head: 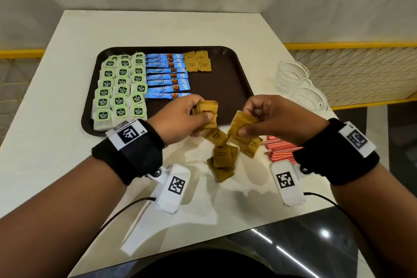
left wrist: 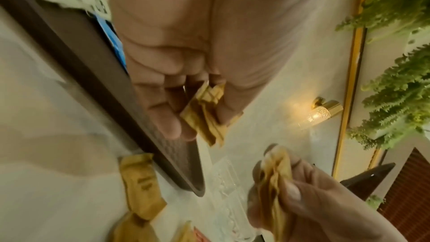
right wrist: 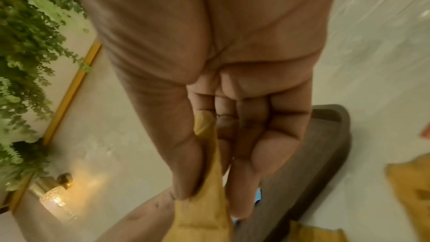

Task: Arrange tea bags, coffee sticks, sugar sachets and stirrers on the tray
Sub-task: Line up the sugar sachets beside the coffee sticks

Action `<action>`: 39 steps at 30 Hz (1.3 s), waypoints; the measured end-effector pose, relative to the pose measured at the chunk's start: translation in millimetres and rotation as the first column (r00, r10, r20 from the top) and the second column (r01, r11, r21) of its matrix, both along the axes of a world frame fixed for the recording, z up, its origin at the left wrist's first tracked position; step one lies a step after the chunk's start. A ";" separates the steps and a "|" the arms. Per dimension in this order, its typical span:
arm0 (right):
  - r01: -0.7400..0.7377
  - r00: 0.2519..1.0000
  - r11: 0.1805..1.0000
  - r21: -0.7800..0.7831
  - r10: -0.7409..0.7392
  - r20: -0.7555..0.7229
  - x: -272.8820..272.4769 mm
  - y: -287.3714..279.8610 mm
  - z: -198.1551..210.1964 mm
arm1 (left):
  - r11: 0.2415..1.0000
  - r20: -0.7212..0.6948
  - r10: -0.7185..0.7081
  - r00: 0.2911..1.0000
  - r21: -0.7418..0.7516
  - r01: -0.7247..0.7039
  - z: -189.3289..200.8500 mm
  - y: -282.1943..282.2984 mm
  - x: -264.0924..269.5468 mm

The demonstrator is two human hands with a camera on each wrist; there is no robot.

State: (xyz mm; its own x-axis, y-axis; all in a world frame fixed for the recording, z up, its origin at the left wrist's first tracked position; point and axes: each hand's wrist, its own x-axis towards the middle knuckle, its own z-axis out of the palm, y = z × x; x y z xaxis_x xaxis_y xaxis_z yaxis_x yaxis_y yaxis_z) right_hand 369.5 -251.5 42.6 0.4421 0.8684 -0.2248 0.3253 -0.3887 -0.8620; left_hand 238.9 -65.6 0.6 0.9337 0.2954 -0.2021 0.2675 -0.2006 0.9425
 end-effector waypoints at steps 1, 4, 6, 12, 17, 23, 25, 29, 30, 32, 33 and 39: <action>-0.003 1.000 1.000 0.019 0.004 -0.023 0.5 6.2 1.3 | 0.996 0.006 0.034 0.999 -0.087 -0.033 0.3 -3.1 4.9; -0.001 1.000 0.998 0.061 0.002 -0.016 1.2 25.9 0.2 | 0.939 -0.002 0.111 0.994 -0.327 -0.105 4.3 -12.7 16.9; 0.013 1.000 0.996 0.092 -0.012 -0.007 4.8 37.6 -3.0 | 0.874 -0.013 0.145 0.989 -0.467 -0.134 7.8 -14.8 22.2; 0.085 0.994 0.984 0.154 -0.094 0.051 25.5 69.1 -14.9 | 0.754 0.027 0.220 0.975 -0.639 -0.152 2.3 1.7 31.4; 0.174 0.979 0.982 0.077 -0.164 -0.117 44.7 95.4 -27.7 | 0.741 0.065 0.370 0.927 -0.622 -0.252 -8.5 22.9 40.9; 0.152 0.954 0.987 0.050 -0.133 -0.268 66.6 134.0 -42.1 | 0.686 0.034 0.505 0.862 -0.622 -0.377 -22.2 57.0 51.5; 0.164 0.949 0.986 0.035 -0.148 -0.279 75.8 147.5 -42.9 | 0.680 0.032 0.539 0.842 -0.607 -0.412 -25.7 67.5 54.8; 0.192 0.971 0.980 -0.047 -0.197 -0.137 100.2 179.0 -49.6 | 0.673 0.038 0.605 0.795 -0.558 -0.486 -30.0 84.5 59.2; 0.194 0.977 0.978 -0.079 -0.200 -0.070 106.2 185.9 -52.5 | 0.670 0.038 0.617 0.786 -0.549 -0.500 -31.6 87.9 59.7; 0.191 0.981 0.973 -0.132 -0.186 0.048 115.6 198.2 -56.8 | 0.670 0.037 0.626 0.779 -0.536 -0.513 -34.5 93.9 60.5; 0.188 0.980 0.970 -0.151 -0.175 0.095 118.5 204.5 -58.0 | 0.670 0.035 0.630 0.776 -0.530 -0.520 -36.0 96.6 60.8; 0.162 0.922 0.940 -0.300 -0.037 0.385 121.2 231.6 -55.8 | 0.663 0.037 0.634 0.773 -0.541 -0.518 -39.5 102.8 58.7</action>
State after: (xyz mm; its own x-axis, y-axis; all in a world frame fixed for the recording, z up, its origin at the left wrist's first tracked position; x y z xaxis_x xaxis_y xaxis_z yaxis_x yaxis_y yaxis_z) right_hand 490.6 -19.9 -13.2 0.6277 0.7239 -0.2864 0.5392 -0.6697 -0.5107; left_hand 297.5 37.3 -38.9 0.6430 0.7066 -0.2955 -0.0356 0.4129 0.9101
